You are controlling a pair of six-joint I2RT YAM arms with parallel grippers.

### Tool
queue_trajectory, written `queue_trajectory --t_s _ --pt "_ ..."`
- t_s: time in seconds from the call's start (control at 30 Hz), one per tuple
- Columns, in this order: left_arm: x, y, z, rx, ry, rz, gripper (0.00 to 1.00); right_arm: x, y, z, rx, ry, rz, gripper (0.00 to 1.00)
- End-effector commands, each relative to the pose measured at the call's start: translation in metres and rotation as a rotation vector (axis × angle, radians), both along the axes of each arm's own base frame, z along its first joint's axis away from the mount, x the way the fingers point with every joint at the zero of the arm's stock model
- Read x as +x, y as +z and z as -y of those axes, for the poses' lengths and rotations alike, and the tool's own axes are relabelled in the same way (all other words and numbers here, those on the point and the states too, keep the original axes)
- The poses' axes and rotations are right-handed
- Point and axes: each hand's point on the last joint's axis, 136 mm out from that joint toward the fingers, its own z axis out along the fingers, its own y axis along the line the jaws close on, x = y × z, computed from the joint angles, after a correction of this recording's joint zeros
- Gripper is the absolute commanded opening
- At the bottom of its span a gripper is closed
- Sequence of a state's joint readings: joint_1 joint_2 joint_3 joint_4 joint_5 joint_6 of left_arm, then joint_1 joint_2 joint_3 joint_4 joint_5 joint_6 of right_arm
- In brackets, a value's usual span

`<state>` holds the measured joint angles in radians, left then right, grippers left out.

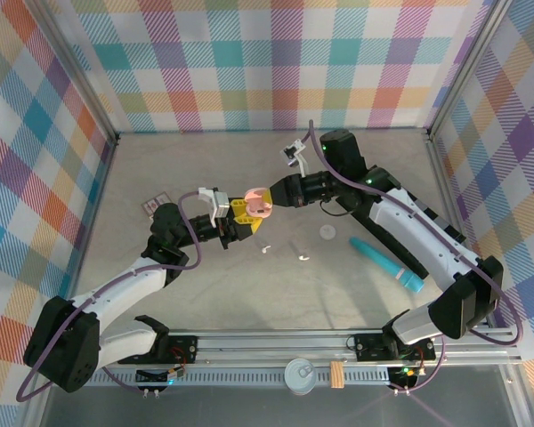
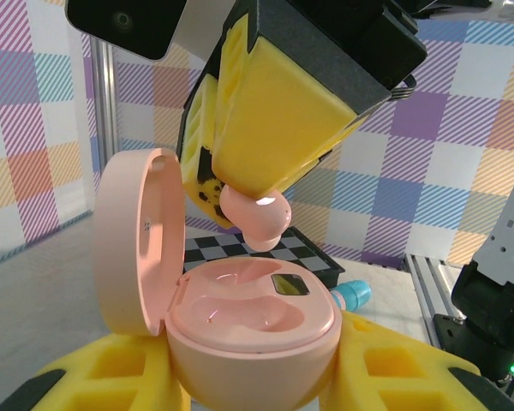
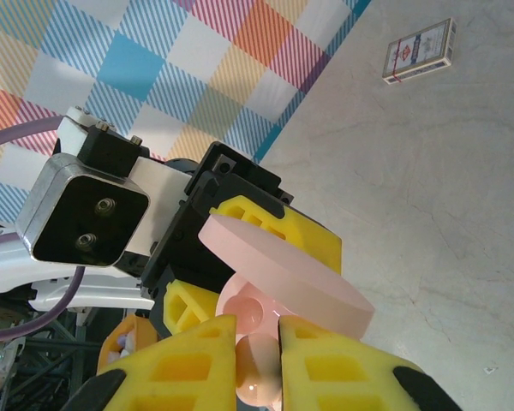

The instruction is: Insert the wireless bluetooth earbuds into the charging case

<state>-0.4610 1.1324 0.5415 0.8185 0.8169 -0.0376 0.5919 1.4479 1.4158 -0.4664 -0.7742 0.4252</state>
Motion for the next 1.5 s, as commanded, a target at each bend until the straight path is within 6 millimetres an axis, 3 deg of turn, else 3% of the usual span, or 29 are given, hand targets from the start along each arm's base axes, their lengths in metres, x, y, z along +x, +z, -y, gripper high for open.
queue_trajectory --t_s 0.0,0.6,0.87,1.23,1.47 --pt "-0.001 0.030 -0.003 -0.051 0.000 0.092 0.25 0.000 0.009 -0.007 0.026 0.025 0.049 0.16" --pt "-0.001 0.040 -0.004 -0.087 0.007 0.090 0.24 0.002 0.002 -0.006 0.015 0.005 0.076 0.17" --pt "-0.003 0.041 -0.005 -0.089 0.002 0.092 0.25 0.001 0.001 -0.005 0.003 0.000 0.077 0.27" --pt "-0.002 0.041 -0.004 -0.087 -0.001 0.089 0.25 0.001 0.006 -0.003 -0.001 -0.010 0.086 0.30" --pt "-0.002 0.040 -0.004 -0.087 -0.003 0.090 0.25 0.001 0.009 0.002 -0.023 -0.034 0.100 0.41"
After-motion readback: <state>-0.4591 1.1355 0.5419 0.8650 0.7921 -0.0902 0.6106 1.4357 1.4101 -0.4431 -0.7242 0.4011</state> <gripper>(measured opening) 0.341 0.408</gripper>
